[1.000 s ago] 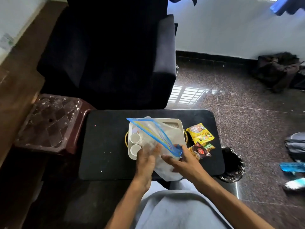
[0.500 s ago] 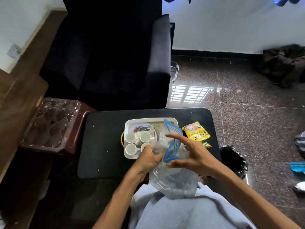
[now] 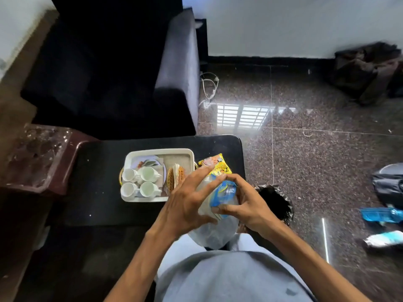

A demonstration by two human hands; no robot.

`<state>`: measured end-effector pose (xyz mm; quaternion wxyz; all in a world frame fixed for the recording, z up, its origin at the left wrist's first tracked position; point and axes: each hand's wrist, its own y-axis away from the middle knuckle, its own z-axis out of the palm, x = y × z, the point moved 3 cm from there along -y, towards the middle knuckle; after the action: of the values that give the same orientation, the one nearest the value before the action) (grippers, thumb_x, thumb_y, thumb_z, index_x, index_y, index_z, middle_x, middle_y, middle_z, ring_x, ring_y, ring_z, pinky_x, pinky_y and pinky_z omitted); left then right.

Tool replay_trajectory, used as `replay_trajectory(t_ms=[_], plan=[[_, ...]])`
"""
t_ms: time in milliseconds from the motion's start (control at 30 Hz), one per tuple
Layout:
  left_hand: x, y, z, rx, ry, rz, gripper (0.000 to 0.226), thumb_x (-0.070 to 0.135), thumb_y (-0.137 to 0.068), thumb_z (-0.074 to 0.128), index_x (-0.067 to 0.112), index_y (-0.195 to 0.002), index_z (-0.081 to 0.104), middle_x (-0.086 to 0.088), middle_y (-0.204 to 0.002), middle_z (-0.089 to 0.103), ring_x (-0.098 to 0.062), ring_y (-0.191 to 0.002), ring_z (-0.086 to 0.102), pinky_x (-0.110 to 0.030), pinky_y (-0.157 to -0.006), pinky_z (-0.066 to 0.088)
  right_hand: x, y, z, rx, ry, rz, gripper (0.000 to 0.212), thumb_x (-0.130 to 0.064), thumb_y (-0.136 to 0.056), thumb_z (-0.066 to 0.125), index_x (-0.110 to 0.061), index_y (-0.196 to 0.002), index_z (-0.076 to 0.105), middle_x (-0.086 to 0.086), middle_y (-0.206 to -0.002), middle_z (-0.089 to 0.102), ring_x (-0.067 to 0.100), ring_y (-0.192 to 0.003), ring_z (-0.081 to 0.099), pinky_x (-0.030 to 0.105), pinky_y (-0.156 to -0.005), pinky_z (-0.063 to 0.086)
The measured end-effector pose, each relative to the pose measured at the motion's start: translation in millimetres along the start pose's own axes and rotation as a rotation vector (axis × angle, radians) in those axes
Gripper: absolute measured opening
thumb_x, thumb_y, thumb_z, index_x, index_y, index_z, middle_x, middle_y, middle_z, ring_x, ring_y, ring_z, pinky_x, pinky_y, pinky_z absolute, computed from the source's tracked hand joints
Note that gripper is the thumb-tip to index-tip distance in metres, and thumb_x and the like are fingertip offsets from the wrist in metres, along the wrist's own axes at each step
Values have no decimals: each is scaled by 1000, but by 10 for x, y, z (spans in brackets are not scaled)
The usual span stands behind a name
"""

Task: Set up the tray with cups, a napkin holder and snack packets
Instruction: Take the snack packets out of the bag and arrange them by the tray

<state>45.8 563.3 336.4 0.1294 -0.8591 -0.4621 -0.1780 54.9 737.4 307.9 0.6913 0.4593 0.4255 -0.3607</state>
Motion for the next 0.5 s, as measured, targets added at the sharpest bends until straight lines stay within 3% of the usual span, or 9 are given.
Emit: replay_trajectory(t_ms=[67,133,233,300,367,433,500], plan=[[151,-126,78,18,49,-8,91,42,-66,92,21,-145,54,-11,-134,65,-29,-118,66,-43,-89,62,2,92,-153,-44,-8,24,68,-5,-67,88,-16,-126,56,10,-116,69,21,-105,67,49,-99,53],[257,-191,146,41,87,-16,73,33,-68,93,16,-134,64,-8,-113,74,-24,-96,72,-39,-73,64,-22,160,-307,-65,109,14,74,-21,-65,91,-20,-129,55,6,-116,70,18,-103,69,47,-98,54],[289,-237,228,89,260,-169,41,33,-73,90,16,-106,73,0,-87,77,-9,-71,67,-25,-59,55,-98,255,-568,11,605,-175,105,-54,-61,89,-30,-149,37,-1,-132,52,12,-116,57,27,-103,49],[278,-253,305,94,456,-405,41,40,-69,92,20,-100,75,7,-82,77,-6,-73,70,-18,-59,54,-102,349,-676,18,886,-402,109,-63,-64,83,-32,-154,30,-2,-148,33,11,-134,40,17,-113,33],[307,-249,467,50,622,-558,44,45,-65,91,24,-100,77,8,-84,80,-2,-74,73,-25,-65,60,-4,418,-699,-65,1036,-573,101,-60,-72,77,-26,-155,31,1,-159,27,19,-145,31,24,-121,23],[384,-248,683,8,748,-672,40,40,-66,90,23,-101,78,4,-88,81,-10,-81,76,-32,-70,62,175,450,-724,-130,1139,-631,98,-54,-76,76,-20,-156,31,4,-163,25,25,-148,28,34,-123,23],[469,-265,919,-20,949,-817,39,20,-70,91,22,-106,77,-2,-97,82,-20,-93,76,-33,-77,63,346,442,-811,-91,1218,-617,99,-46,-73,80,-16,-155,33,7,-162,30,28,-147,32,39,-121,30]])
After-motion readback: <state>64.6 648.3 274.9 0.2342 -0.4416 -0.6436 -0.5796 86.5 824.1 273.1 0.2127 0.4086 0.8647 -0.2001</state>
